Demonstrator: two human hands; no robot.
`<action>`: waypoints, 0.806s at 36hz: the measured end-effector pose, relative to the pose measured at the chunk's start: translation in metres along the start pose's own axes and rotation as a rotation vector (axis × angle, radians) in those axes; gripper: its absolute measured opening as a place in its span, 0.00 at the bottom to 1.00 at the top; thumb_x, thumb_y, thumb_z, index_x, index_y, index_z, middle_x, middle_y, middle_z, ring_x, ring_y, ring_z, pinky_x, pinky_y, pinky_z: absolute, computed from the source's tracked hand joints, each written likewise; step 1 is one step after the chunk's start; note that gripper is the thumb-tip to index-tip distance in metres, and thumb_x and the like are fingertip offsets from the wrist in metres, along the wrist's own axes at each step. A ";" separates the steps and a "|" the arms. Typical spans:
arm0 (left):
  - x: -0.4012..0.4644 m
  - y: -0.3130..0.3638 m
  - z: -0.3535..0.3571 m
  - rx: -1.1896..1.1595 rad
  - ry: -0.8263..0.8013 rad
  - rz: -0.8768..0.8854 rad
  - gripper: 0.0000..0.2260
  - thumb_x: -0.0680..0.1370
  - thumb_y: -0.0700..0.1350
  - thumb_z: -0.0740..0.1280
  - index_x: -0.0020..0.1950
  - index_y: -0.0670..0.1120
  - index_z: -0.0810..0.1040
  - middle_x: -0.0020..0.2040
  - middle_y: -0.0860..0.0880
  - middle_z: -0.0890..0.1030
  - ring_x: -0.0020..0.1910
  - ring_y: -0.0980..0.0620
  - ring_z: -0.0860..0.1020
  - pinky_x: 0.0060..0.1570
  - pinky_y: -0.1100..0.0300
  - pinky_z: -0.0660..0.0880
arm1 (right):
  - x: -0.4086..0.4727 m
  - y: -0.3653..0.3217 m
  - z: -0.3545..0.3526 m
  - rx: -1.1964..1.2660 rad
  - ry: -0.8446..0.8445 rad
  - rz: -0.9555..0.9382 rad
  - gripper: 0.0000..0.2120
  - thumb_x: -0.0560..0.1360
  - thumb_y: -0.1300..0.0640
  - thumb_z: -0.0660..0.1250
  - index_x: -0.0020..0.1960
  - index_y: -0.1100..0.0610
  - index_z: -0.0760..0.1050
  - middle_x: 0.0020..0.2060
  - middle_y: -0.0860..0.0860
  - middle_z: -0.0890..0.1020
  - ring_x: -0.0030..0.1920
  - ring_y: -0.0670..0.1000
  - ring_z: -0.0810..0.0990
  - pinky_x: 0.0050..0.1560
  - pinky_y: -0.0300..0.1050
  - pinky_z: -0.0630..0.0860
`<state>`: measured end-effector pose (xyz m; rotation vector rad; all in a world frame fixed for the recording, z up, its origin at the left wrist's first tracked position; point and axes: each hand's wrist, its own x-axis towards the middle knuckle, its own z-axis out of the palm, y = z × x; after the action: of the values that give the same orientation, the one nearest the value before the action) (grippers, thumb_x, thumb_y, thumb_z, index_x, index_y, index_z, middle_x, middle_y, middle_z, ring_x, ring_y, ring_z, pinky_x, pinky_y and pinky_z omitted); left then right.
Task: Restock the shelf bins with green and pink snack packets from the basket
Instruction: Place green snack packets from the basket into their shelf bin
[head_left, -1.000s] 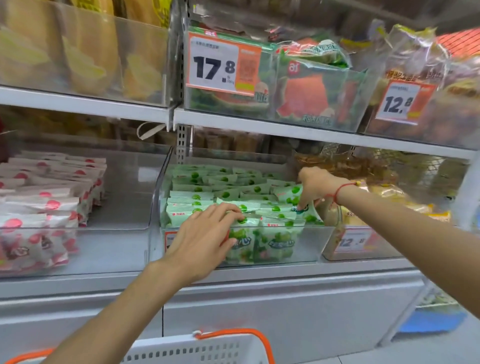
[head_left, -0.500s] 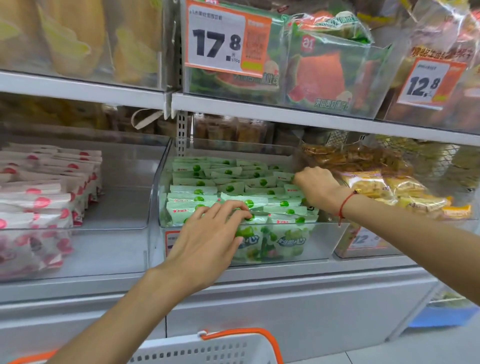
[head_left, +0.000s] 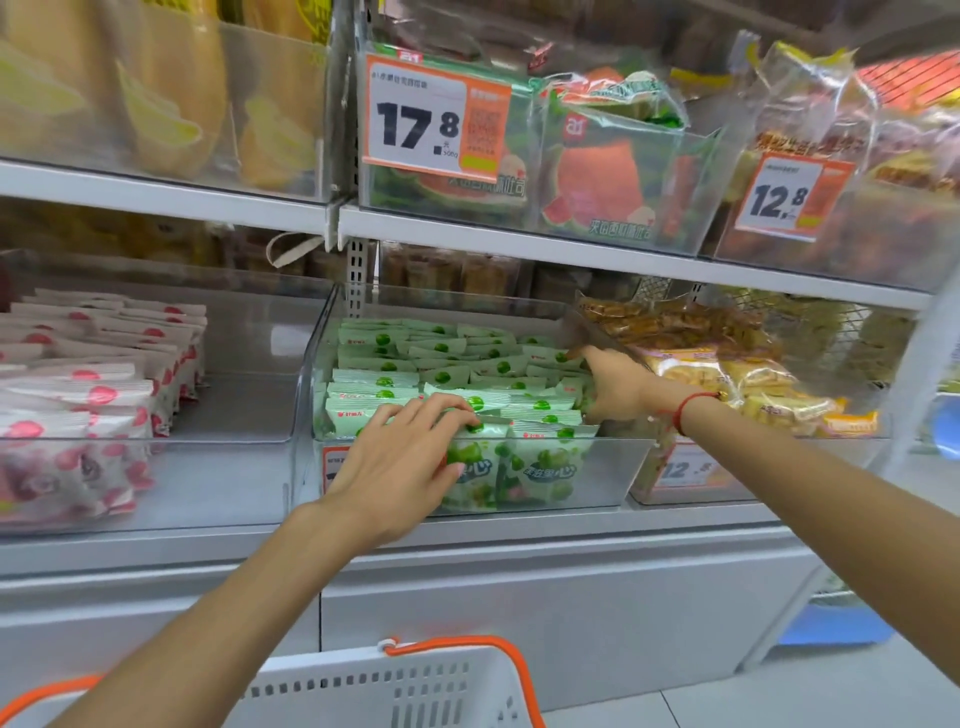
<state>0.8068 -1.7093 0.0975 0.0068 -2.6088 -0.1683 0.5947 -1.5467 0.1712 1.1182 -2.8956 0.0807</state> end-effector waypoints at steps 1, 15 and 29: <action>-0.001 0.000 0.000 -0.008 0.006 0.000 0.19 0.79 0.50 0.64 0.69 0.53 0.68 0.69 0.57 0.67 0.66 0.55 0.68 0.62 0.57 0.61 | -0.008 0.000 -0.003 0.019 0.049 -0.004 0.38 0.66 0.61 0.75 0.71 0.60 0.61 0.64 0.60 0.69 0.62 0.60 0.72 0.59 0.52 0.73; -0.096 0.023 0.008 -0.322 0.401 -0.341 0.12 0.76 0.49 0.64 0.59 0.54 0.75 0.54 0.62 0.74 0.55 0.57 0.72 0.51 0.62 0.65 | -0.133 -0.092 0.066 0.394 -0.073 -0.312 0.08 0.69 0.59 0.73 0.47 0.49 0.80 0.37 0.42 0.79 0.36 0.43 0.78 0.40 0.39 0.75; -0.271 0.005 0.123 -0.219 -0.802 -0.704 0.18 0.80 0.47 0.62 0.70 0.55 0.69 0.70 0.50 0.70 0.68 0.48 0.68 0.63 0.55 0.69 | -0.185 -0.151 0.305 0.102 -1.020 -0.264 0.20 0.77 0.54 0.66 0.67 0.60 0.72 0.64 0.57 0.74 0.62 0.58 0.74 0.61 0.50 0.72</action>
<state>0.9798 -1.6794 -0.1433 0.9646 -3.2266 -0.8523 0.8286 -1.5530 -0.1375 2.0201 -3.5092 -0.5006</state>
